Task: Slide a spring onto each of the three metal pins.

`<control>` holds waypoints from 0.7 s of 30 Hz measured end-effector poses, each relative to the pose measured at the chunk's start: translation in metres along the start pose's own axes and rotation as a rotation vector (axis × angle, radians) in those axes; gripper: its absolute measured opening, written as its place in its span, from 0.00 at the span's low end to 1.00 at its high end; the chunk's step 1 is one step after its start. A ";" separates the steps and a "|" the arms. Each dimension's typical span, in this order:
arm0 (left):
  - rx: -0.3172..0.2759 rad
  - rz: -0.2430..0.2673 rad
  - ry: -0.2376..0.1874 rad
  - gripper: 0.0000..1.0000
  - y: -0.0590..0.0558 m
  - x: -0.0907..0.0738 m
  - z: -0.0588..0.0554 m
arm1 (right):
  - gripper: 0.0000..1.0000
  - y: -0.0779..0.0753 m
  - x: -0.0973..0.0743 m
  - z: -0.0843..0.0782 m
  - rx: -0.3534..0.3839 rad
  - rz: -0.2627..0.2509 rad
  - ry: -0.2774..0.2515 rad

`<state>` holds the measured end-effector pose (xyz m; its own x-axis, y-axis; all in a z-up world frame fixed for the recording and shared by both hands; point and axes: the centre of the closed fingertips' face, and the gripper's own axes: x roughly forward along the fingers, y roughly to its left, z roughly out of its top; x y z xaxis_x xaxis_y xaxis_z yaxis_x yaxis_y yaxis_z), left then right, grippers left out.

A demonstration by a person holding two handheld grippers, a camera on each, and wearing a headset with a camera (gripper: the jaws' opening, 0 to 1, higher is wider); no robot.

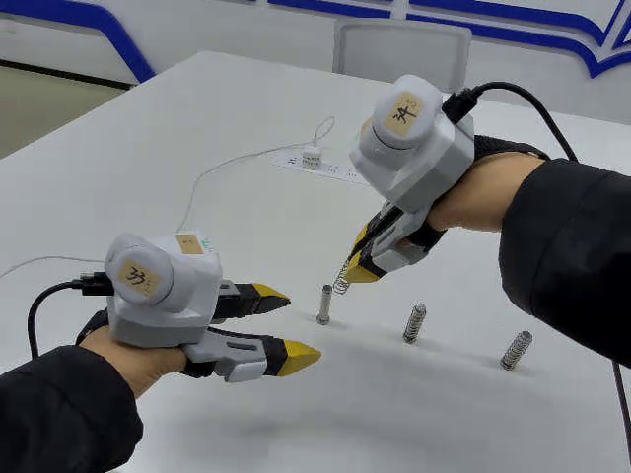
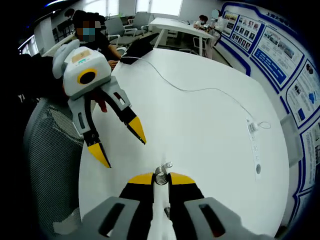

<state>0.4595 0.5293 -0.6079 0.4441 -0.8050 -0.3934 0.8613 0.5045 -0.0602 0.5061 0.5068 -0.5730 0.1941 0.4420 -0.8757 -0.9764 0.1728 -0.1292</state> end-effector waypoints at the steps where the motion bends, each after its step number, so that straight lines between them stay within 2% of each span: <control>1: -0.001 0.001 0.000 0.47 0.000 0.000 0.000 | 0.12 -0.001 0.001 0.001 0.002 0.000 -0.003; 5: -0.004 0.002 0.002 0.48 0.000 0.000 -0.001 | 0.12 -0.008 0.009 0.003 0.015 -0.006 0.000; 21: -0.019 0.003 -0.003 0.49 0.000 -0.001 -0.001 | 0.12 -0.008 0.027 -0.003 0.013 0.018 0.055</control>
<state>0.4584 0.5304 -0.6086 0.4479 -0.8043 -0.3904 0.8550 0.5131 -0.0761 0.5187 0.5141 -0.5969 0.1707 0.3962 -0.9021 -0.9783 0.1772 -0.1073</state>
